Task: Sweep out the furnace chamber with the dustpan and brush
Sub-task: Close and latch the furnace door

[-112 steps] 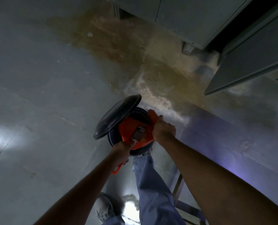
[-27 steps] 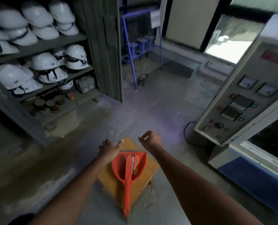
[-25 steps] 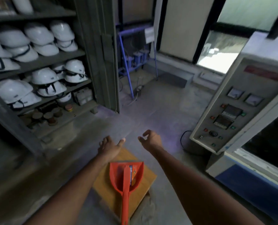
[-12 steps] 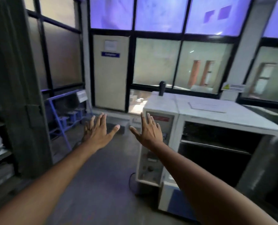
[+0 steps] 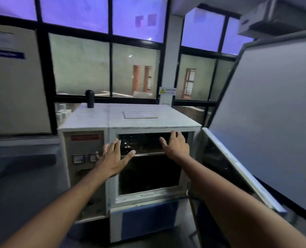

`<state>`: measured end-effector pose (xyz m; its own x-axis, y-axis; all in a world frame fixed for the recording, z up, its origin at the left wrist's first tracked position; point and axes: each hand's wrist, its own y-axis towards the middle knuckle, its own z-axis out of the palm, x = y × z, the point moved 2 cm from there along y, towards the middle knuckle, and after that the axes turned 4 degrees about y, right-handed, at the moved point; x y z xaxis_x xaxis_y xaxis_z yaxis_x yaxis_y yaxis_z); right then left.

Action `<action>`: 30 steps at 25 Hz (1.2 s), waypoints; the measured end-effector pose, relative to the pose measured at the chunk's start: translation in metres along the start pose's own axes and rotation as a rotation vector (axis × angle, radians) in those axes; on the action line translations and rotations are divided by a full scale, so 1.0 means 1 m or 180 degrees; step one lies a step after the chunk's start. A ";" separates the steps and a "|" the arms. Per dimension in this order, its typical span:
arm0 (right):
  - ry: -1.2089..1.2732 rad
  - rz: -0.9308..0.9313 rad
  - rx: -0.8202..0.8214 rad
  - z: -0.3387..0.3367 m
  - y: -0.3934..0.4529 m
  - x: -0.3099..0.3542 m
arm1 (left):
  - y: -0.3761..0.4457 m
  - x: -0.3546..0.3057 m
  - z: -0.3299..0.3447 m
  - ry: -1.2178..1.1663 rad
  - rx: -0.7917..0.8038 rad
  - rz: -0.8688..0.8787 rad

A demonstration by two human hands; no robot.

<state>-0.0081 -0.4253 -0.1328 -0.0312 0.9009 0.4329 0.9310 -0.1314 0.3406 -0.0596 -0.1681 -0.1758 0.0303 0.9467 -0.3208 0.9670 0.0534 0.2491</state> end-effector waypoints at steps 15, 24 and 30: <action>-0.0083 0.2251 0.0446 -0.053 0.070 -0.310 | 0.109 -0.282 0.178 -0.0172 0.0835 0.0999; -0.0655 0.2267 0.0310 -0.029 0.063 -0.276 | 0.119 -0.274 0.189 -0.0205 0.1076 0.1200; -0.0547 0.1898 0.0521 0.005 0.078 -0.209 | 0.131 -0.223 0.172 -0.0252 0.1032 0.1069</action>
<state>0.0727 -0.6222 -0.2010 0.5552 0.7478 0.3640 0.8143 -0.5778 -0.0550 0.1039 -0.4267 -0.2292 0.3620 0.8667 -0.3431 0.9291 -0.3655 0.0569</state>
